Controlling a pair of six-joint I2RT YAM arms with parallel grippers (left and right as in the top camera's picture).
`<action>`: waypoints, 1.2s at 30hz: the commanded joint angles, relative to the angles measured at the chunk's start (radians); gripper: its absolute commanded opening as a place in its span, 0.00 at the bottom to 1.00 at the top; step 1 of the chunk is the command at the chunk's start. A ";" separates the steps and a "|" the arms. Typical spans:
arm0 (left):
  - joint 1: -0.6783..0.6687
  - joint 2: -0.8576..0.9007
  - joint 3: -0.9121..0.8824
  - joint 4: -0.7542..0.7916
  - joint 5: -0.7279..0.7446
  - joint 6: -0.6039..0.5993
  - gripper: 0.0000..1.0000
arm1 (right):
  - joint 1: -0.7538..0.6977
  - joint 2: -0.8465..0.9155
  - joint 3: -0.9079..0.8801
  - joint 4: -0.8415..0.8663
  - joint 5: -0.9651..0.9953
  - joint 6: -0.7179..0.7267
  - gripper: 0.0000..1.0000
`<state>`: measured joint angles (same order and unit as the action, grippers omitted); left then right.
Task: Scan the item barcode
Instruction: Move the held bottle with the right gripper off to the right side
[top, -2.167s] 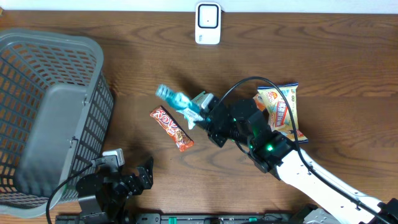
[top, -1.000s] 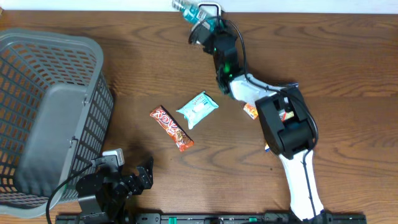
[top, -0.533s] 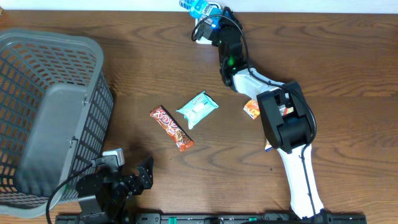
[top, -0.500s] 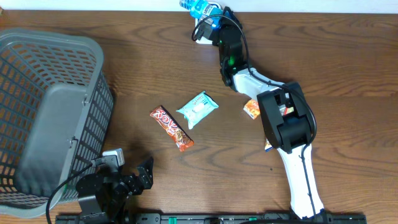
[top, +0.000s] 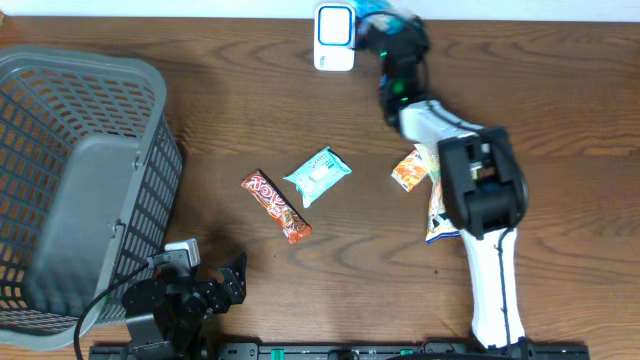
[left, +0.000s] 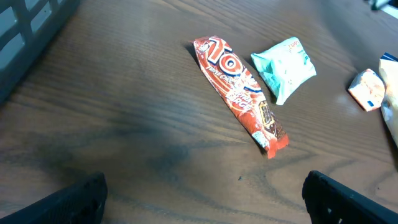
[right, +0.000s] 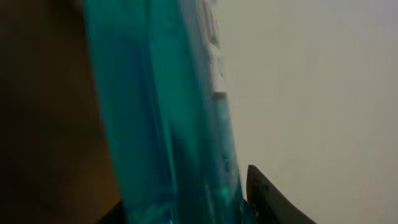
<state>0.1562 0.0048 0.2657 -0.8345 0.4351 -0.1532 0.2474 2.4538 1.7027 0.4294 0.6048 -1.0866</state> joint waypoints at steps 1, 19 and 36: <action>0.002 -0.001 -0.002 -0.003 -0.006 -0.002 0.98 | -0.120 -0.069 0.029 -0.129 0.102 0.151 0.02; 0.002 -0.001 -0.002 -0.003 -0.006 -0.002 0.98 | -0.682 -0.069 0.024 -0.805 0.144 0.716 0.07; 0.002 -0.001 -0.002 -0.003 -0.006 -0.002 0.98 | -0.997 -0.069 0.021 -1.048 -0.139 0.985 0.66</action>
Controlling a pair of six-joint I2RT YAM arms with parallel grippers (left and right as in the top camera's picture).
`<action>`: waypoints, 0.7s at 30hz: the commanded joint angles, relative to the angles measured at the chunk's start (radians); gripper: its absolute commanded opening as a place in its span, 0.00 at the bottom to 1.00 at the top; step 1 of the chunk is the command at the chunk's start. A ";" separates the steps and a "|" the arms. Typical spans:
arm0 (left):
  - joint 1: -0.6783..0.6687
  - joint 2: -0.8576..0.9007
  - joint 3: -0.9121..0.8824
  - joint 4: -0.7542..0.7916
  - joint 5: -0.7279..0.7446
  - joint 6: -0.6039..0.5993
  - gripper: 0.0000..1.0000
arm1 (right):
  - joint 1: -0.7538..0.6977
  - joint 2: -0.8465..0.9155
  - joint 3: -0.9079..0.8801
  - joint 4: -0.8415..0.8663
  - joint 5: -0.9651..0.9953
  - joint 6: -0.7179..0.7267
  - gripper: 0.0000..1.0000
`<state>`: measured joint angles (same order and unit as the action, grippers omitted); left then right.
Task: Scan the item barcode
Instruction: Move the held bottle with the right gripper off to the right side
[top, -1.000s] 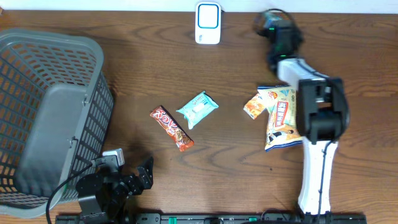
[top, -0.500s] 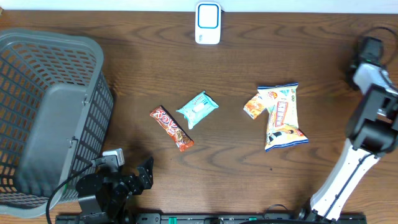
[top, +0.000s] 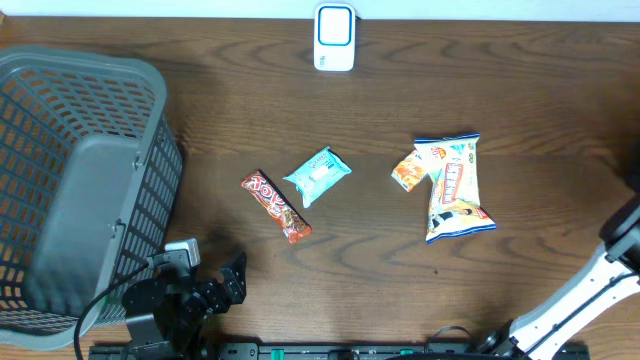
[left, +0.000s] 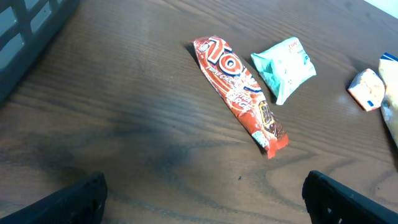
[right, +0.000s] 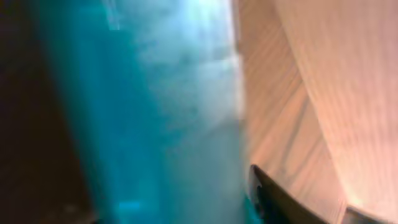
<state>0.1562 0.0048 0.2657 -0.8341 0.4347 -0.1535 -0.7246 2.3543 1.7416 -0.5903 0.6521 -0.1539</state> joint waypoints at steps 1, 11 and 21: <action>0.002 -0.001 -0.002 -0.003 -0.006 -0.002 0.98 | -0.026 0.030 -0.018 -0.031 -0.189 0.052 0.74; 0.002 -0.001 -0.002 -0.003 -0.006 -0.002 0.98 | 0.031 -0.017 -0.018 -0.035 -0.251 0.058 0.99; 0.002 -0.001 -0.002 -0.003 -0.006 -0.002 0.98 | 0.201 -0.413 -0.018 0.003 -1.270 0.360 0.99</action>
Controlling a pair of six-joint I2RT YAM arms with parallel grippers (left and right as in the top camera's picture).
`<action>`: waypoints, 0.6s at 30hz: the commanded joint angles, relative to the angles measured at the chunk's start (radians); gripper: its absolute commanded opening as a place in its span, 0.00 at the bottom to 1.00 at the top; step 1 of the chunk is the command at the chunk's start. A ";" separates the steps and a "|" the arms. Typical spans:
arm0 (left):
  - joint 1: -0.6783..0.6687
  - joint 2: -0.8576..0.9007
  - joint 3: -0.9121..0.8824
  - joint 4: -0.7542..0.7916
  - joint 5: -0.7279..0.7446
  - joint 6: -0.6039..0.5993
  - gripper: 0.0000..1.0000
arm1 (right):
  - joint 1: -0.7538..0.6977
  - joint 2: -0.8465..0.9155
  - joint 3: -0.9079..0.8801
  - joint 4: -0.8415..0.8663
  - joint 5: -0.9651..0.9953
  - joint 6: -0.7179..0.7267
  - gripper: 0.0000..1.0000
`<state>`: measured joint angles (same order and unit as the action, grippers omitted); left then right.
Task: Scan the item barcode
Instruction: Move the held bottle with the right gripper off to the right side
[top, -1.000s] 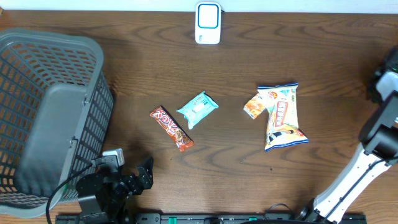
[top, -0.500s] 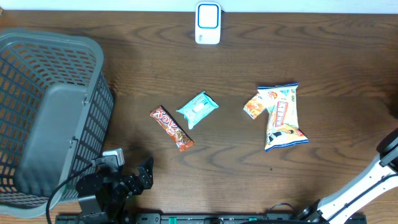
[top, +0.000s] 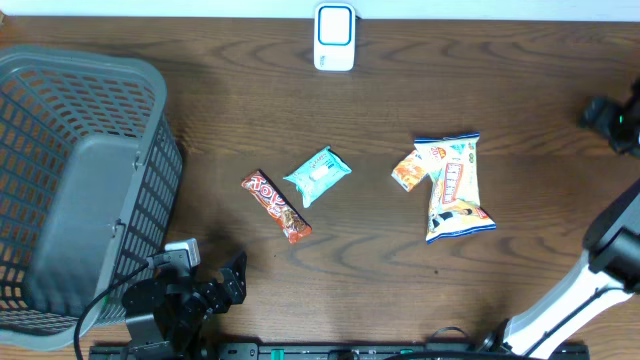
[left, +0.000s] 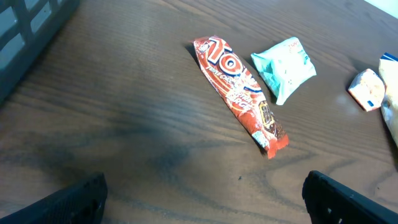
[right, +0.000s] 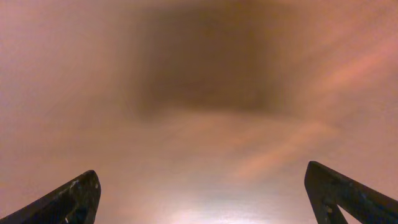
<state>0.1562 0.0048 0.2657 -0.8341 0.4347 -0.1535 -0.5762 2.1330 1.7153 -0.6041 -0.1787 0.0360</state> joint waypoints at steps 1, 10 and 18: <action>0.002 -0.001 -0.002 -0.003 -0.006 -0.002 0.98 | 0.071 -0.224 0.009 0.016 -0.477 0.177 0.99; 0.002 -0.001 -0.002 -0.003 -0.006 -0.002 0.98 | 0.487 -0.430 0.009 -0.322 -0.033 0.341 0.99; 0.002 -0.001 -0.002 -0.003 -0.006 -0.002 0.98 | 0.895 -0.346 -0.121 -0.499 0.319 0.290 0.99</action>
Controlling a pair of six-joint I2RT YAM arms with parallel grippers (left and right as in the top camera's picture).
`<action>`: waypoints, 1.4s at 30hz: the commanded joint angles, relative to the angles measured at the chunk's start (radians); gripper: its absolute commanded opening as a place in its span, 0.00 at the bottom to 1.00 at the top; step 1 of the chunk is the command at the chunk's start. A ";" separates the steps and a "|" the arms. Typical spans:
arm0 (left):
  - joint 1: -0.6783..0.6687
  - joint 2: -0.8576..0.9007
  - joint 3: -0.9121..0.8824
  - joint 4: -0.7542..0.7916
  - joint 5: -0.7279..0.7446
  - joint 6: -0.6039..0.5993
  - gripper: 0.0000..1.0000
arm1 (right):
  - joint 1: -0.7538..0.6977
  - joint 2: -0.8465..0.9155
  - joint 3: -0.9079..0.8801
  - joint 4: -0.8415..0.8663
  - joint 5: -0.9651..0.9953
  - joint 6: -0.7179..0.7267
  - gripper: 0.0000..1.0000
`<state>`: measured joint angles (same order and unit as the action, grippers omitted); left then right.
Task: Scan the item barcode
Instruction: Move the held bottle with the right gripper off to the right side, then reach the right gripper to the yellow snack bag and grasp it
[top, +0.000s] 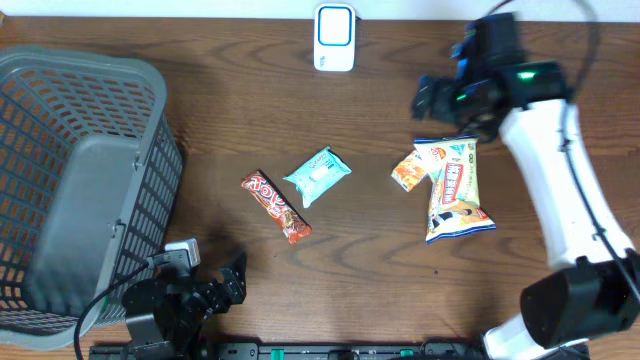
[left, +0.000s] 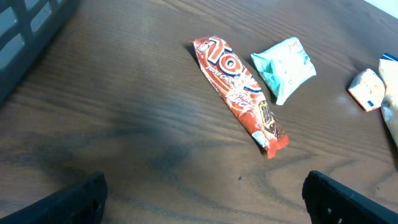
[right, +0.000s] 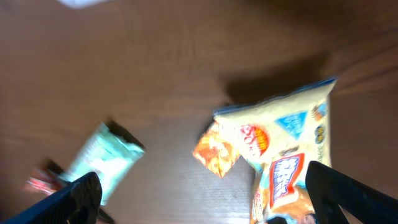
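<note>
The white and blue scanner (top: 333, 38) stands at the table's far edge. My right gripper (top: 435, 97) (right: 211, 205) hangs open and empty just beyond a yellow chips bag (top: 452, 187) (right: 292, 155) and a small orange packet (top: 408, 170) (right: 217, 149). Left of them lie a teal packet (top: 317, 175) (left: 285, 67) and a red candy bar (top: 277, 206) (left: 239, 93). Low at the front left, my left gripper (top: 232, 275) (left: 202, 199) is open, with nothing between its fingers.
A grey mesh basket (top: 80, 180) fills the left side of the table. The right arm's white links (top: 560, 170) reach over the right side, past the chips bag.
My right gripper was at the far right edge, open over bare wood. It now hovers open above the orange packet and chips bag. The left arm is unchanged.
My right gripper was shut on a blue packet beside the scanner. Then the arm had swung off to the right, still with the blue packet. Then the gripper was open and empty at the right edge; now it is back over the items.
</note>
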<state>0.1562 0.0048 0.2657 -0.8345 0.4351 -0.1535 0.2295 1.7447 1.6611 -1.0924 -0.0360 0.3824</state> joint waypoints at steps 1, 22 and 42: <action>0.002 -0.001 -0.002 -0.003 -0.006 -0.002 0.98 | 0.117 0.054 -0.092 -0.011 0.225 -0.054 0.99; 0.002 -0.001 -0.002 -0.003 -0.006 -0.002 0.98 | 0.240 0.113 -0.608 0.315 0.805 0.133 0.64; 0.002 -0.001 -0.002 -0.003 -0.006 -0.002 0.98 | 0.191 0.094 -0.228 -0.077 -0.600 -0.568 0.01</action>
<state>0.1562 0.0051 0.2657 -0.8349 0.4351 -0.1535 0.4347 1.8523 1.3834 -1.1206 -0.1608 0.0834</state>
